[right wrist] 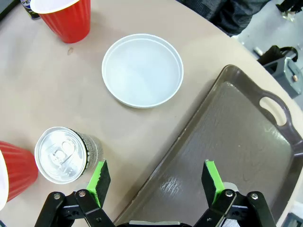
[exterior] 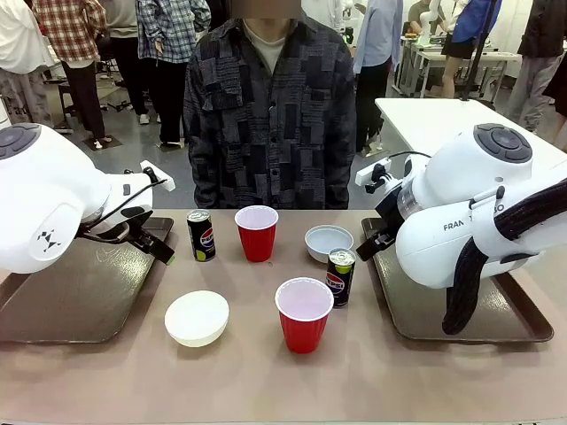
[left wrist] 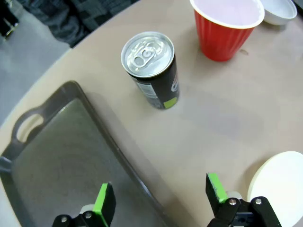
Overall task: Prepare tableware on both trays.
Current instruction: Pick up a Picnic Bowl from the table and place it on a Handle tray.
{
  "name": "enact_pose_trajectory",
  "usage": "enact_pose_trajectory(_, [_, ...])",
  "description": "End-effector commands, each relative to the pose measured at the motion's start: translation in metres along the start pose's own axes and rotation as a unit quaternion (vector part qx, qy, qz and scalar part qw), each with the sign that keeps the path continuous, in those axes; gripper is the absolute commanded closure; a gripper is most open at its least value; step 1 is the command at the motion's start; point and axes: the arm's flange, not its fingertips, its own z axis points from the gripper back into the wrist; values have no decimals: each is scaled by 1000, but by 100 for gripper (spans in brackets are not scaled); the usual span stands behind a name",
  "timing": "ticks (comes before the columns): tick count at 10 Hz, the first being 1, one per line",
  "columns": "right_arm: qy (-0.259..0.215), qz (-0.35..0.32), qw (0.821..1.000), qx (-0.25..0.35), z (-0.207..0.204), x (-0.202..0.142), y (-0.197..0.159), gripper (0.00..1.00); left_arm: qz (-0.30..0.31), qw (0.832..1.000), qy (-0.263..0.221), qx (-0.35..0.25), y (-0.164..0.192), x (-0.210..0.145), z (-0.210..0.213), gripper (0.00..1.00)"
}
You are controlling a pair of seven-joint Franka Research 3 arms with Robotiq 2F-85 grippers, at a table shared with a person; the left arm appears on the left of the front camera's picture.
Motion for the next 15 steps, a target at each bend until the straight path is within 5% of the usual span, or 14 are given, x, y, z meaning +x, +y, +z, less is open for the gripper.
enact_pose_trajectory(1, [0,0,1000,0,0,0,0,0,0,1000,0,0,0,0,0,0])
enact_pose_trajectory(3, [23,-11,999,-25,45,-1,1,0,-15,1000,14,19,-8,-5,50,0])
enact_pose_trajectory(5, [74,-33,996,-29,95,-25,9,0,-24,998,50,-24,-5,-26,103,0])
enact_pose_trajectory(10, [161,-76,984,-8,147,-122,38,0,-12,986,139,-89,-20,-95,147,0])
enact_pose_trajectory(11, [153,-65,985,-36,143,-121,37,0,2,990,129,-57,-18,-92,144,0])
enact_pose_trajectory(12, [161,-54,985,-16,159,-33,12,0,-24,986,139,-88,-7,-36,155,0])
enact_pose_trajectory(15, [161,-54,985,-16,159,-33,12,0,-24,986,139,-88,-7,-36,155,0])
